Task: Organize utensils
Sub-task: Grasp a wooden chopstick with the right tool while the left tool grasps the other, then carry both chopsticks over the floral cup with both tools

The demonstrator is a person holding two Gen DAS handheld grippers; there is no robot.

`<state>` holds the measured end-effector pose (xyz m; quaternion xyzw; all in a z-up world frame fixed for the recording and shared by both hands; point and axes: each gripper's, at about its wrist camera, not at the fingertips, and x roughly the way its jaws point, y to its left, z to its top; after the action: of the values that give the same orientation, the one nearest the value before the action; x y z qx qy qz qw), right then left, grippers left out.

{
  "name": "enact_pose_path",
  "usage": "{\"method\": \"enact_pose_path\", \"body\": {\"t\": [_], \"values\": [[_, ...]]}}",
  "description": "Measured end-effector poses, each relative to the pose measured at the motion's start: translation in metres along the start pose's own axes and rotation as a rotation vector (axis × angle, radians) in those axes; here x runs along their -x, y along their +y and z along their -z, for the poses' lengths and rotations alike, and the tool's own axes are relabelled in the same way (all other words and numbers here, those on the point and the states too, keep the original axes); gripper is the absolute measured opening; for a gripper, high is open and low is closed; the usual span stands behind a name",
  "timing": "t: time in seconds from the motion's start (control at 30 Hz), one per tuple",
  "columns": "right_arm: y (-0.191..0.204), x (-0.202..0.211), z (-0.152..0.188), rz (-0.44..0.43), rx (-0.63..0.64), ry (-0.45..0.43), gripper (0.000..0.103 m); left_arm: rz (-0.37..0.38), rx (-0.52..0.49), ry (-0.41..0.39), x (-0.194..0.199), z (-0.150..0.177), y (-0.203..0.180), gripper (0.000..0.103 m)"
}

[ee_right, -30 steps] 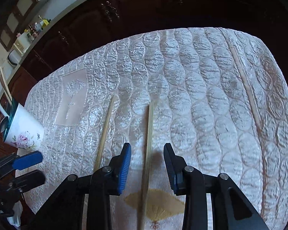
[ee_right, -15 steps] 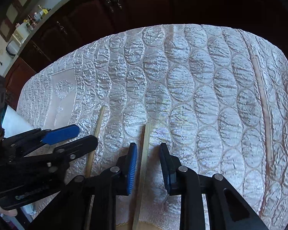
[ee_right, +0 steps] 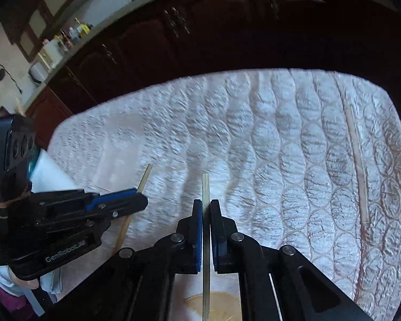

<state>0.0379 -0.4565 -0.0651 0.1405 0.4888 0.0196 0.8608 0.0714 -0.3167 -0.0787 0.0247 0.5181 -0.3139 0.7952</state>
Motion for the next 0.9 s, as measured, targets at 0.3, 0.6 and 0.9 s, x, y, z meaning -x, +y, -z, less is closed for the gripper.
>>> {"method": "enact_pose_path", "body": {"t": [0.3,0.6,0.9], "values": [[0.061,0.075,0.003,-0.108,0.072,-0.149,0.005,0.080,0.000,-0.164,0.114,0.048,0.009,0.004],[0.124,0.116,-0.006,-0.172,0.181,-0.217,0.005,0.091,0.024,-0.294,0.221,0.084,0.053,0.004],[0.203,0.155,-0.047,-0.265,0.303,-0.332,0.005,0.020,0.040,-0.500,0.347,0.067,0.094,0.004]]}}
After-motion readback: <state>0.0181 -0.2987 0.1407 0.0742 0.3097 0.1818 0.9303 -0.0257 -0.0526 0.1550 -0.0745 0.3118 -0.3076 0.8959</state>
